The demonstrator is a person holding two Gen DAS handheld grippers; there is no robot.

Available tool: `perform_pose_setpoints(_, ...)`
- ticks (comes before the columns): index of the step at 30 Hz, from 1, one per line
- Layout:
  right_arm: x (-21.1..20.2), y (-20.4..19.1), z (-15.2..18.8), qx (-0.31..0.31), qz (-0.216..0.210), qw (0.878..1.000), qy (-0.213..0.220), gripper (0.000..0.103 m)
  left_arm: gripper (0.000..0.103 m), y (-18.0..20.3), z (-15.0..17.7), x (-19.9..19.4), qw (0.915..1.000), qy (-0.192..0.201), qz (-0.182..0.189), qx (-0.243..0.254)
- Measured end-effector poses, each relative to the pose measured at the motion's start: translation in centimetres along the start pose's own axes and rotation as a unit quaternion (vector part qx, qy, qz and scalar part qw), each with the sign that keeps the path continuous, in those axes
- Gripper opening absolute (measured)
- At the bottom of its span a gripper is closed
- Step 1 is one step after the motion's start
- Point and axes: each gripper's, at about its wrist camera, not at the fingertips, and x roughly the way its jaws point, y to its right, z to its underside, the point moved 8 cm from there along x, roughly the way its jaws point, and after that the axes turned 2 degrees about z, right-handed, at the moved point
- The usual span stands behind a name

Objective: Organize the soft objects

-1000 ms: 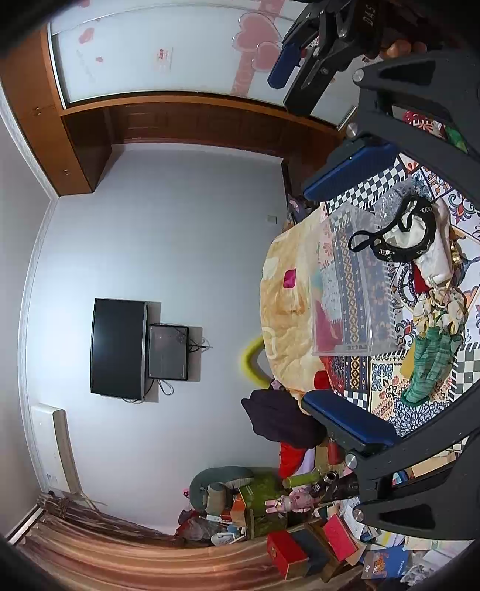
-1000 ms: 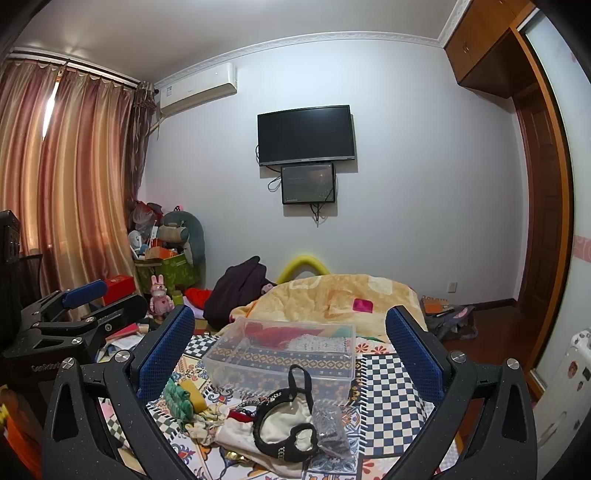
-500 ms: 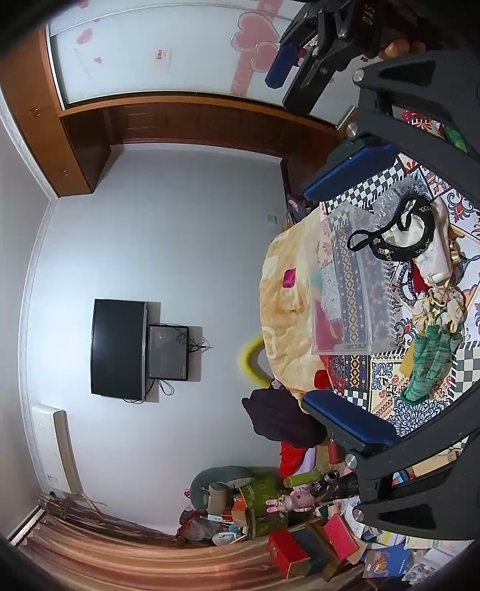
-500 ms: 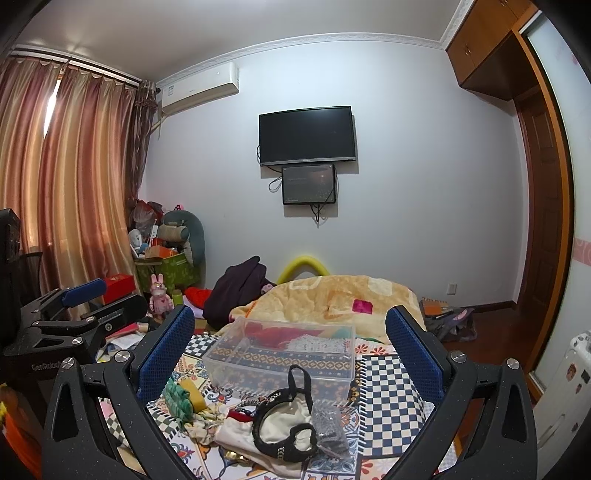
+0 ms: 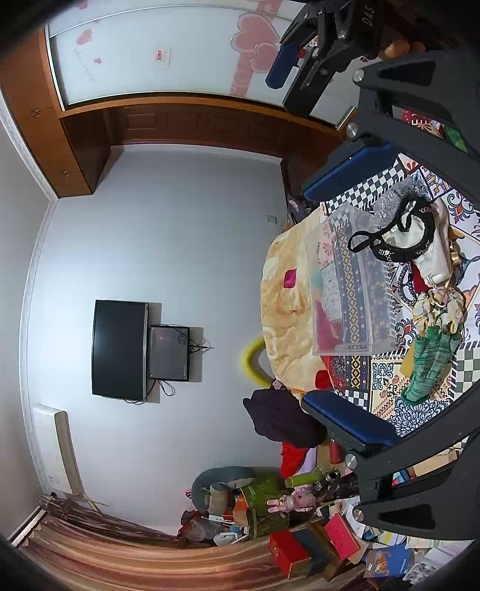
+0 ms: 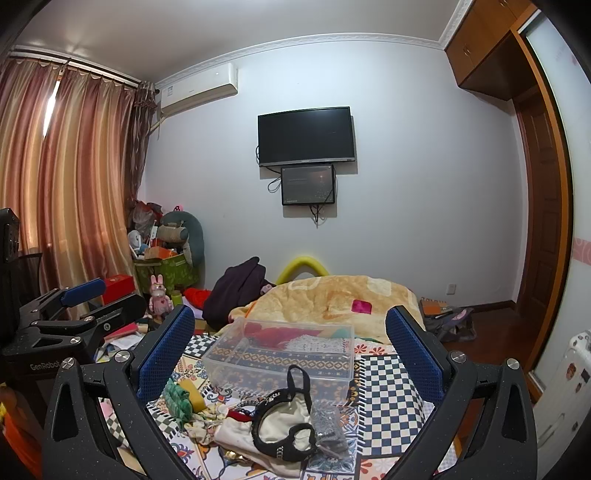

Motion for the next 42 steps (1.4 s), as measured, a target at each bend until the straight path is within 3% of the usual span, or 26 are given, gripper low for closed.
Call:
perform_pose_setpoints(30,0.4,-0.2,0.0,0.000,0.001,1.000,-0.005,0.103,0.103,0.9,0.4,-0.1,0.9999,0.002,0.007,0.016)
perform_pose_setpoints(37,2.1,0.8,1.8,0.009,0.011,0.999,-0.034,0.103,0.103,-0.2,2.0,1.8,0.9995,-0.031,0.006,0.000)
perform_pose_setpoints(42,3.9,2.7,4.5,0.024,0.027,0.997,-0.075,0.103,0.103,-2.2,5.2,3.8,0.9969,-0.075,-0.021,-0.006)
